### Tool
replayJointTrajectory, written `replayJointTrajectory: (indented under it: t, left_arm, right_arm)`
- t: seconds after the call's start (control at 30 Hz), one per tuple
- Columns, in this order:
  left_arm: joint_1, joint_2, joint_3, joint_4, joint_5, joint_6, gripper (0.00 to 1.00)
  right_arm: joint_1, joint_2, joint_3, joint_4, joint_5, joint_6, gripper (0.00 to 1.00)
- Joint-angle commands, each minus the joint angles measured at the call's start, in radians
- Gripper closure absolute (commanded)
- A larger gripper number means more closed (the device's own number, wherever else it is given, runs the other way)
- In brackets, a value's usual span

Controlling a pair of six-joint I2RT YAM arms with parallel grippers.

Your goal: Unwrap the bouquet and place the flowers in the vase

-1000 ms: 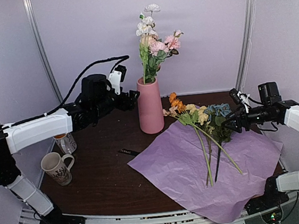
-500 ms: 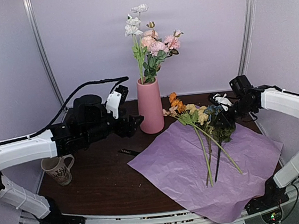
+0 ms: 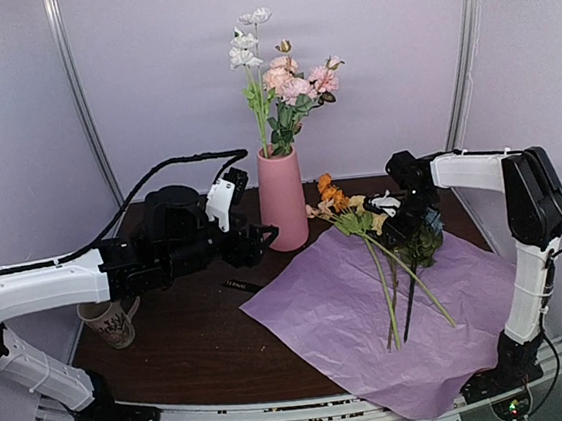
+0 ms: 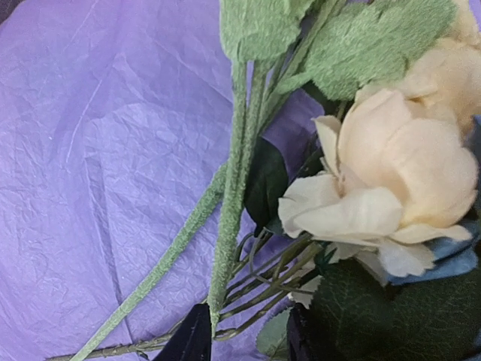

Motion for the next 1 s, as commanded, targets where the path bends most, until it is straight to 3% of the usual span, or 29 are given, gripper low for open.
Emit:
replayJointTrajectory:
  t: [0.0, 0.3, 0.63, 0.97]
  left_arm:
    - [-0.005, -0.014, -0.008, 0.019, -0.008, -0.021, 0.25]
    - [-0.007, -0.002, -0.005, 0.027, -0.008, -0.024, 0.25]
    - [-0.007, -0.016, -0.019, 0.03, -0.01, -0.03, 0.25]
    - [-0.013, -0.034, -0.032, 0.039, -0.009, -0.041, 0.26]
  right_arm:
    - [0.018, 0.047, 0.03, -0.047, 0.026, -0.009, 0.67]
    - [0.035, 0.079, 0.063, -0.063, 0.052, -0.007, 0.7]
    - [0.1, -0.009, 0.074, -0.078, 0.074, -0.023, 0.69]
    - [0.114, 0.081, 0.134, -0.086, 0.15, 0.0, 0.7]
